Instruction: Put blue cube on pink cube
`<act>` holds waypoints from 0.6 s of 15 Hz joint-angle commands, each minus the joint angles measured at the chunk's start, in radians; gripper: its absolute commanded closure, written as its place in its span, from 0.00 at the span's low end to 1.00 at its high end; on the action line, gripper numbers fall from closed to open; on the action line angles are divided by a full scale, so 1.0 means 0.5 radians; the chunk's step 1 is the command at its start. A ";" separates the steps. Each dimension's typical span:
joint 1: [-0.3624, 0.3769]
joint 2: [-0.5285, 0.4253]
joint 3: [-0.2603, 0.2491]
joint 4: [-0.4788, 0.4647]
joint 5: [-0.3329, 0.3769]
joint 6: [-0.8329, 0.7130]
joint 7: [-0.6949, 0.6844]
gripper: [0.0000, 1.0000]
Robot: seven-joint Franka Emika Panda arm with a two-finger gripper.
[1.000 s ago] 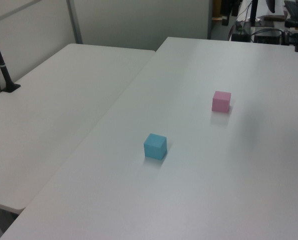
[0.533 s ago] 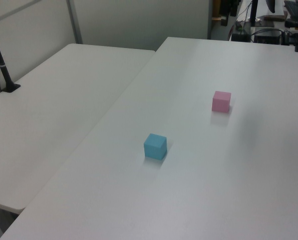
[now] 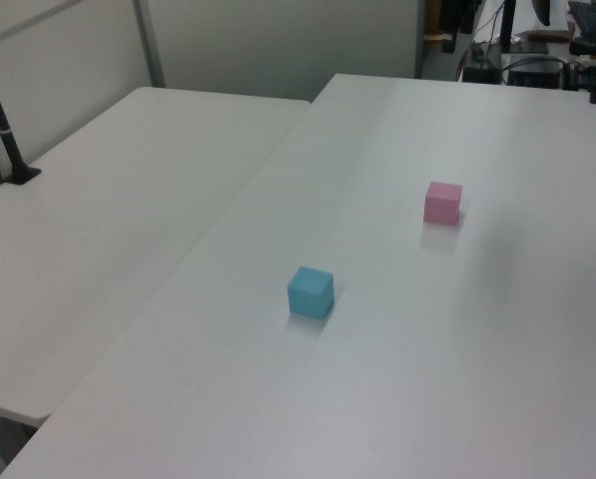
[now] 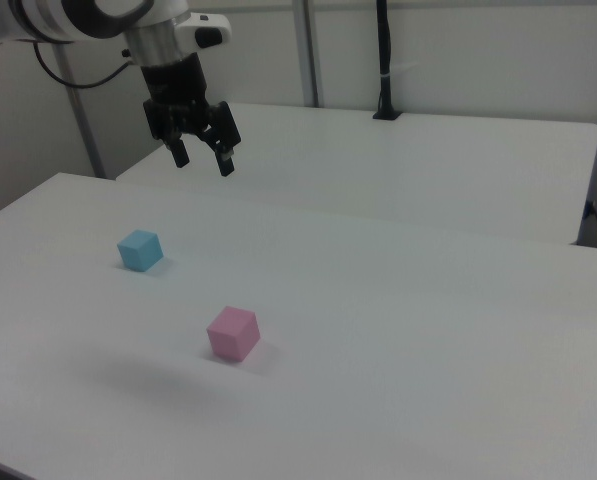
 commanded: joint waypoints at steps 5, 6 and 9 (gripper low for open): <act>0.021 -0.015 0.009 -0.013 -0.009 -0.027 0.016 0.00; 0.021 -0.012 0.024 -0.013 -0.009 -0.027 0.025 0.00; 0.017 -0.015 0.077 -0.022 -0.003 -0.024 0.044 0.00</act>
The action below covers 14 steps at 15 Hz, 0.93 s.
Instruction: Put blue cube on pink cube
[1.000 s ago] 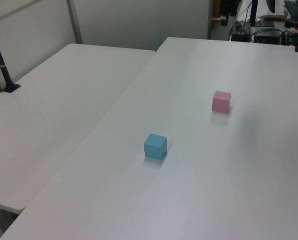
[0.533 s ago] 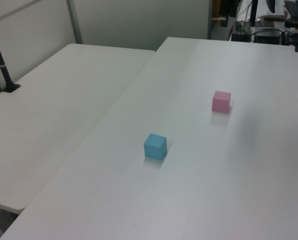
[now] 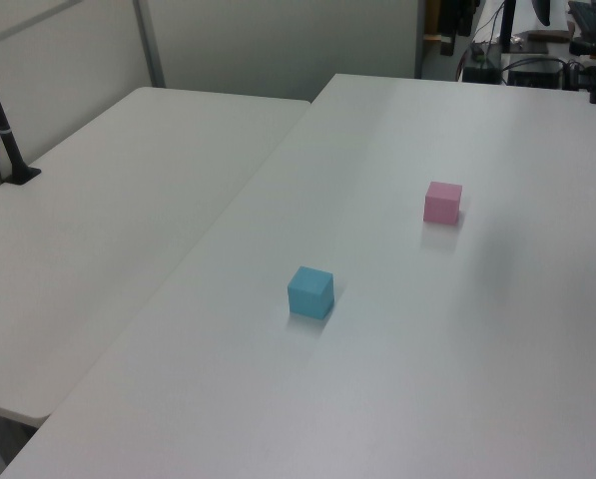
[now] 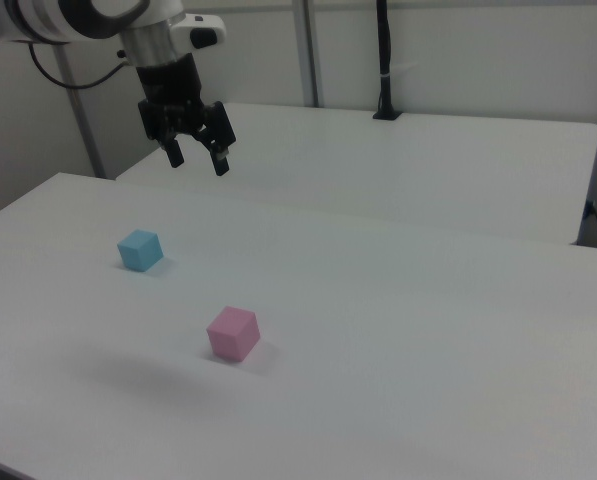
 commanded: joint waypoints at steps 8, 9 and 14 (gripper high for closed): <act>0.012 -0.022 0.063 -0.060 -0.006 -0.017 0.041 0.00; 0.009 -0.032 0.060 -0.073 -0.006 -0.014 0.026 0.00; 0.018 -0.044 0.063 -0.134 -0.003 0.053 0.001 0.00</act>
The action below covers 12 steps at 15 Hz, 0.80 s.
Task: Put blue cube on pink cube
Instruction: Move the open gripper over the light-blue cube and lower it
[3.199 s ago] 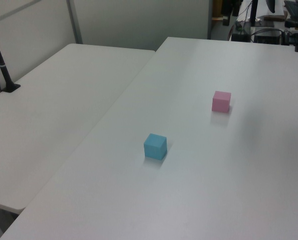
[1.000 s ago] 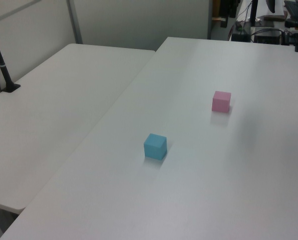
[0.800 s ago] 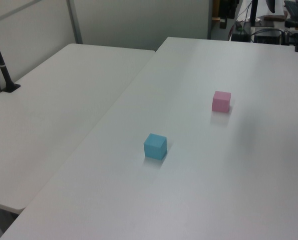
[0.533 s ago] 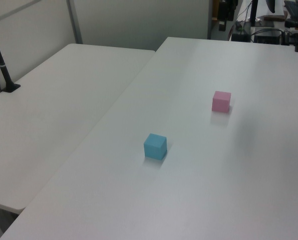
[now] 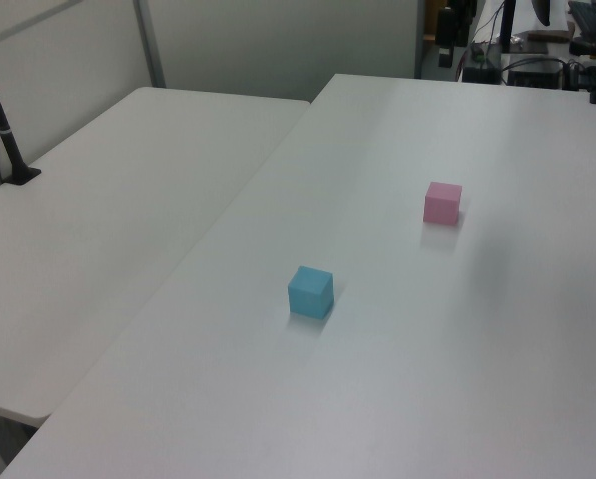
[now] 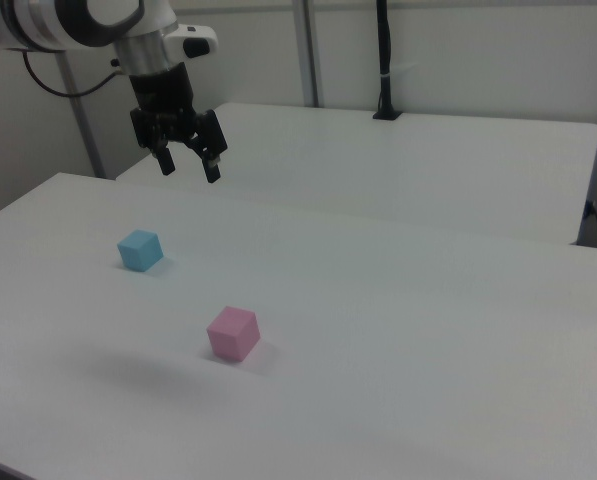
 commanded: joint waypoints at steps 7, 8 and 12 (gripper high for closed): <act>0.076 -0.011 0.155 -0.323 0.205 0.381 0.019 0.00; 0.100 0.044 0.155 -0.305 0.212 0.421 0.025 0.00; 0.358 0.348 0.155 -0.195 0.126 0.685 0.304 0.00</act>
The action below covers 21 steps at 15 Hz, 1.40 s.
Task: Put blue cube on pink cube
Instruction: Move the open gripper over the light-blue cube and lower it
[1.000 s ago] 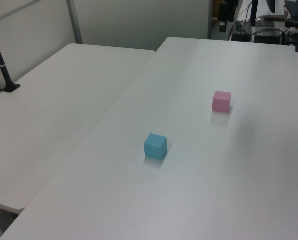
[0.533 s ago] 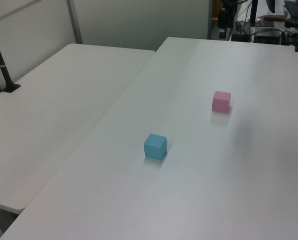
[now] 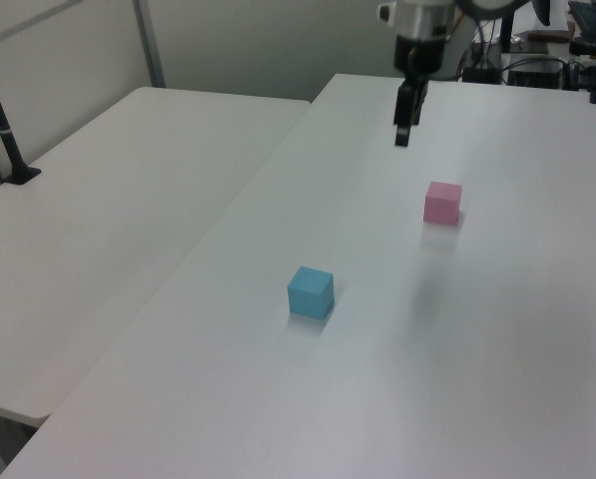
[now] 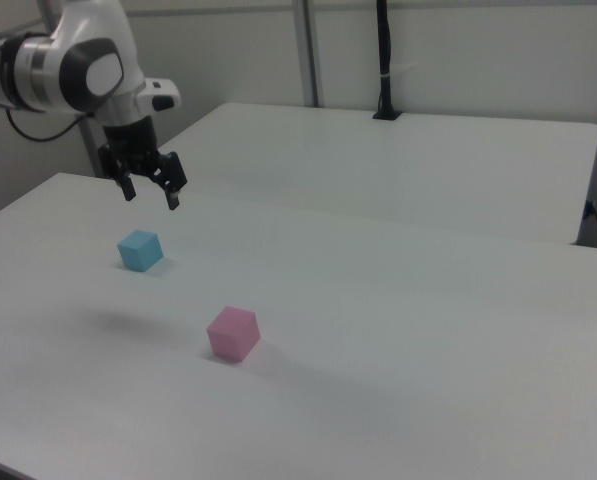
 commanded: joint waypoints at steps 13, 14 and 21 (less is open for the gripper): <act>0.507 0.829 -0.044 0.579 -0.343 0.348 0.837 0.00; 0.528 0.875 -0.044 0.604 -0.365 0.351 0.867 0.00; 0.679 1.137 -0.053 0.816 -0.481 0.544 1.122 0.00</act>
